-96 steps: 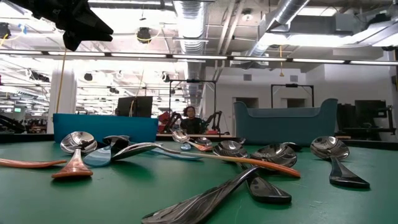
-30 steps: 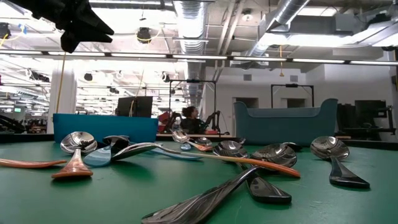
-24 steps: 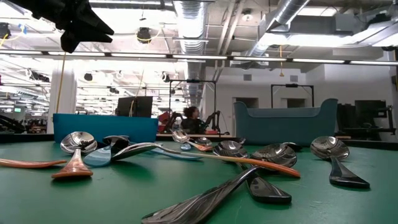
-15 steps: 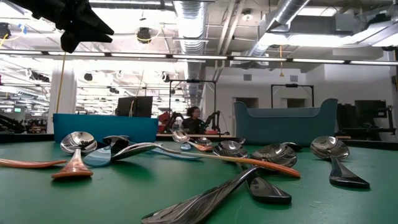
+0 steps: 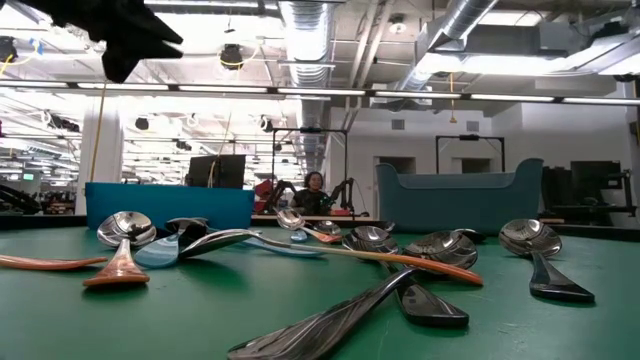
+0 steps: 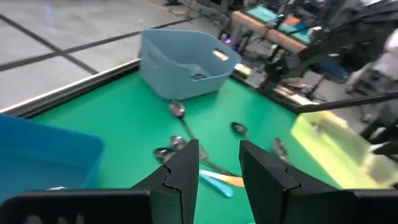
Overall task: Sort silverware by color (type)
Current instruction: Put the orange spoon into the dark blue bin
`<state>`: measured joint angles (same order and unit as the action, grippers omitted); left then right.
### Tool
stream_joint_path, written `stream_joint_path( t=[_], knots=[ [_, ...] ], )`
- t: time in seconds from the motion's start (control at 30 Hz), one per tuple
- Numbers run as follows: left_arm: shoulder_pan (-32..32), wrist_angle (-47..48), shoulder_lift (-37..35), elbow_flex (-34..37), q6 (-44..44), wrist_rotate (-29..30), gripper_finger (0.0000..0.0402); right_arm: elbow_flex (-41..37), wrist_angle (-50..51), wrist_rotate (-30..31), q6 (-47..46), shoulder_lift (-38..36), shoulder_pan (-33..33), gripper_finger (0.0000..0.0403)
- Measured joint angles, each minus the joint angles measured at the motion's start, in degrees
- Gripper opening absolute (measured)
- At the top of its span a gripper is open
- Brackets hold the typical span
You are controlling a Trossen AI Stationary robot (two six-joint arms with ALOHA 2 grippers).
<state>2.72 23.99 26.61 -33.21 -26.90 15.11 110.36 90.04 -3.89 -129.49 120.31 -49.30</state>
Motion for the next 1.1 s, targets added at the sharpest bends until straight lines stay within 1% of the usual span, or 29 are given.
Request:
stream_joint_path(
  t=[0.23, 0.37, 0.47, 0.63, 0.73, 0.87, 0.93, 1.03, 1.1],
  knots=[
    [0.0, -7.6, 0.0, 0.0, -0.4, -3.4, 0.01, 8.1, 0.0, 16.6, 9.7, -0.4, 1.4, 0.0145],
    [0.0, -11.4, 0.0, 0.0, -0.4, -5.7, 0.01, 12.4, -0.1, 28.8, 17.1, -0.4, 3.9, 0.0138],
    [0.0, -14.9, 0.0, 0.0, -0.4, -8.1, 0.01, 15.1, -0.1, 36.5, 24.0, -0.5, 6.5, 0.0135],
    [0.0, -20.8, 0.0, 0.0, -1.4, -13.0, 0.01, 20.8, -0.1, 44.9, 37.1, -0.5, 11.7, 0.0134],
    [0.0, -22.0, -0.1, 0.0, -1.5, -13.9, 0.01, 24.8, -1.4, 51.5, 47.2, -0.6, 14.6, 0.0134],
    [0.0, -21.9, -0.5, 0.0, -1.5, -13.8, 0.01, 23.3, -10.7, 55.1, 64.6, -4.8, 18.5, 0.0134],
    [0.0, -21.8, -0.8, 0.0, -1.5, -13.8, 0.01, 23.3, -17.1, 55.1, 76.0, -7.4, 20.3, 0.0134],
    [0.0, -21.7, -1.1, 0.0, -1.1, -13.8, 0.01, 23.5, -27.2, 52.4, 93.7, -10.1, 22.9, 0.0134],
    [0.0, -21.7, -1.3, 0.0, -0.8, -13.8, 0.01, 23.5, -31.2, 49.4, 103.3, -11.6, 24.1, 0.0134]
  ],
)
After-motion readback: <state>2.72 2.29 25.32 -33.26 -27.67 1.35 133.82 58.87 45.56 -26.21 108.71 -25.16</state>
